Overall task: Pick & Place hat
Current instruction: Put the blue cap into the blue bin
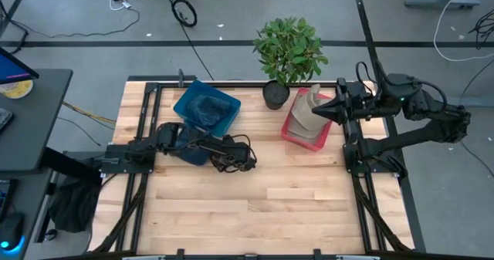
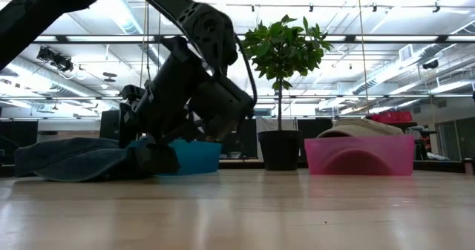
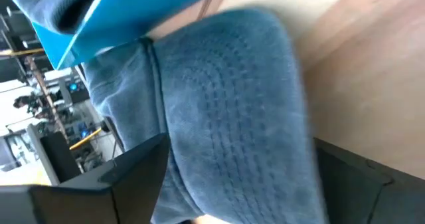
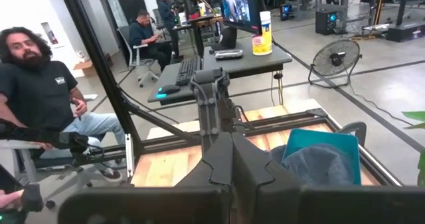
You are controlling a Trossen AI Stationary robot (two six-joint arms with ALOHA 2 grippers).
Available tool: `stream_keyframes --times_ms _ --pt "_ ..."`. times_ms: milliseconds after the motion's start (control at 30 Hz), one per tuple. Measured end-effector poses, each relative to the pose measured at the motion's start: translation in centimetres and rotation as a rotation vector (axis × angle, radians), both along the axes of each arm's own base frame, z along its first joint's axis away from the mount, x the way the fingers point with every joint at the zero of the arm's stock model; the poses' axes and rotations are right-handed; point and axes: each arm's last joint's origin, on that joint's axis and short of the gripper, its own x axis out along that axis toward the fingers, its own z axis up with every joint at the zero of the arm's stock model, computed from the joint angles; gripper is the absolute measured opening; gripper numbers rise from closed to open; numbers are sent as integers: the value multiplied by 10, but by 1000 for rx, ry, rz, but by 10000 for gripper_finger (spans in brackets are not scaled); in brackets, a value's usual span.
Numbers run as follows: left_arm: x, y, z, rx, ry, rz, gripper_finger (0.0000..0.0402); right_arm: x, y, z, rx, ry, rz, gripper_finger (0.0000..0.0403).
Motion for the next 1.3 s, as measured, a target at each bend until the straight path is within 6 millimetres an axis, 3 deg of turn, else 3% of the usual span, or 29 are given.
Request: stream_keyframes --times_ms 133,233,500,1033,1300 --pt "-3 7 -3 -22 25 29 320 0 0 1 0 -10 -1 4" --pt "-3 8 -3 -33 33 21 275 0 0 2 -7 -20 -2 4" --pt "-6 1 3 -43 76 -44 25 0 -3 3 -12 -27 -26 4" --pt "-19 -54 70 35 -265 -96 11 0 -7 4 37 -43 -57 4" --pt "-35 -109 127 -5 -474 -272 11 0 -6 4 179 -42 -20 4"
